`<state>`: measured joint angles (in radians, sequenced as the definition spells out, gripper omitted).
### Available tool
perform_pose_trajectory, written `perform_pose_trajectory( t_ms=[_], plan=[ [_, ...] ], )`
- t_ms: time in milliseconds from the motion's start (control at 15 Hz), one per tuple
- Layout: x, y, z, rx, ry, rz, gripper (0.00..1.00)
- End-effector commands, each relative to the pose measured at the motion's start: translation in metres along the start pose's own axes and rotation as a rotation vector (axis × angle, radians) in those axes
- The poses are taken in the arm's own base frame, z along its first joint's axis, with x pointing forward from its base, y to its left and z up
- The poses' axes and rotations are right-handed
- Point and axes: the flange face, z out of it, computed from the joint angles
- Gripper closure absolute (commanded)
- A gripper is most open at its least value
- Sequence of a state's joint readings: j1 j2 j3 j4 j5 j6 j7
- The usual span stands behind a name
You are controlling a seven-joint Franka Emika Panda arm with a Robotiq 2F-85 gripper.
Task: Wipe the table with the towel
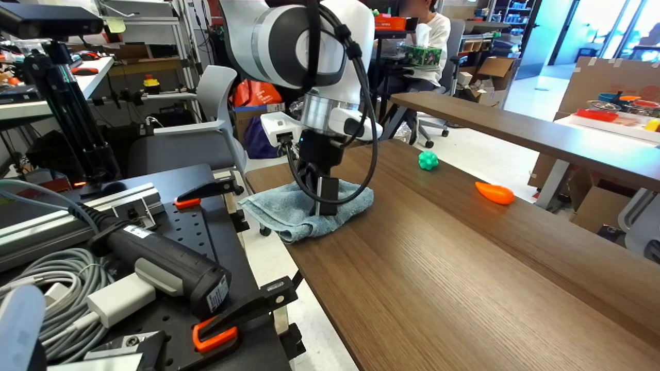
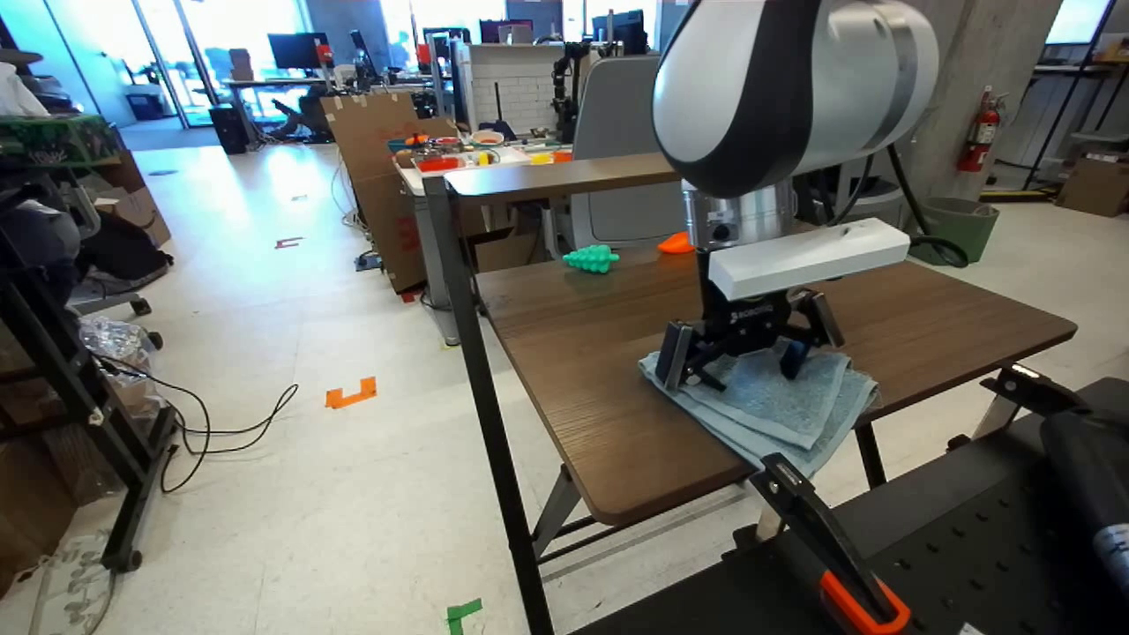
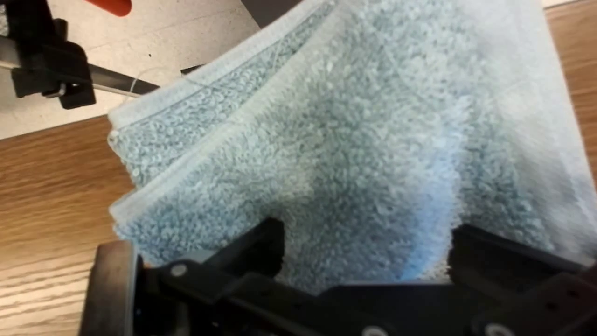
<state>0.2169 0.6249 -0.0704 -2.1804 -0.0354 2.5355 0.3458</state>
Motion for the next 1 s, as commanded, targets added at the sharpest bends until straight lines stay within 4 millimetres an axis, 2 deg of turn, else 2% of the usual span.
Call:
perform_pose_trajectory(
  t_ms=[0,200,333,400,467,600,800,933],
  plan=[
    [-0.007,-0.038,0.021,0.02,0.016,-0.003,0.0],
    [0.028,-0.048,0.001,0.092,0.057,0.108,0.0],
    [0.053,-0.04,-0.017,0.15,0.043,0.18,0.0],
    [0.065,-0.026,-0.027,0.169,0.036,0.203,0.0],
    [0.038,-0.039,-0.023,0.123,0.056,0.154,0.0],
    [0.058,-0.027,-0.03,0.146,0.057,0.194,0.0],
    [0.067,-0.013,-0.031,0.16,0.04,0.228,0.0],
    [0.081,-0.003,-0.027,0.181,0.007,0.29,0.0]
  ],
)
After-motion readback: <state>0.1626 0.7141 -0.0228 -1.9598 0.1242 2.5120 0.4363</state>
